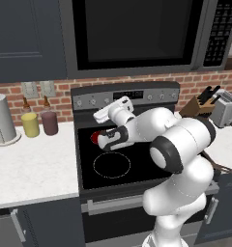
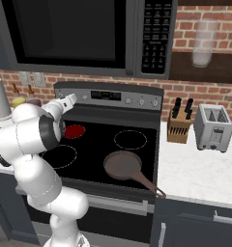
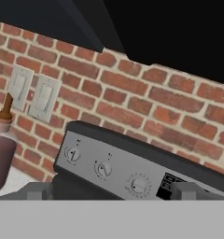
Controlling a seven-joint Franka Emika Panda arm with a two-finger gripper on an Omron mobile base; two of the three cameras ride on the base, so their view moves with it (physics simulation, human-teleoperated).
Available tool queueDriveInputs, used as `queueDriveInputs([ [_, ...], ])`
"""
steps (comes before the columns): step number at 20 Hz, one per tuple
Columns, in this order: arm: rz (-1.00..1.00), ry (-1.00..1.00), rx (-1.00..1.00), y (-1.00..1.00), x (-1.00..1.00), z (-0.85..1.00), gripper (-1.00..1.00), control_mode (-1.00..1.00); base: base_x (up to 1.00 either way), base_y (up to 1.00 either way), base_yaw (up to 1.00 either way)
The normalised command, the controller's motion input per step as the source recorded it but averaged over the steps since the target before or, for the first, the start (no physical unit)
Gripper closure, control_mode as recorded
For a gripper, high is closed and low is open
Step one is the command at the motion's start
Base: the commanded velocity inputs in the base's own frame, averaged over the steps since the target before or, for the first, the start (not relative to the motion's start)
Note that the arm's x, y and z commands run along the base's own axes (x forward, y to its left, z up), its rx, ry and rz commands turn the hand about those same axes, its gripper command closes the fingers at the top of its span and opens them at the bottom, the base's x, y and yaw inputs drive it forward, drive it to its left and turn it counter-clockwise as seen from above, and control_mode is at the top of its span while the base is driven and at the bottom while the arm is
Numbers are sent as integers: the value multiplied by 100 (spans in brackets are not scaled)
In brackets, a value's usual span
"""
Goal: Turn off the rear left burner of the stove.
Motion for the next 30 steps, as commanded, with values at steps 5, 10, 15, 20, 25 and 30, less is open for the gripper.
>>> queueDriveInputs([
  [5,0,0,-1,1,0,-16,-100,-100,0,0,0],
  [10,0,-1,-1,0,0,-16,-100,-100,0,0,0],
  [15,-1,-4,-2,0,14,-5,-100,-100,0,0,0],
  [20,-3,-4,-6,7,19,-8,-100,-100,0,0,0],
  [25,0,-4,-5,8,7,-16,-100,-100,0,0,0],
  [30,0,-1,-3,14,0,-13,-100,-100,0,0,0],
])
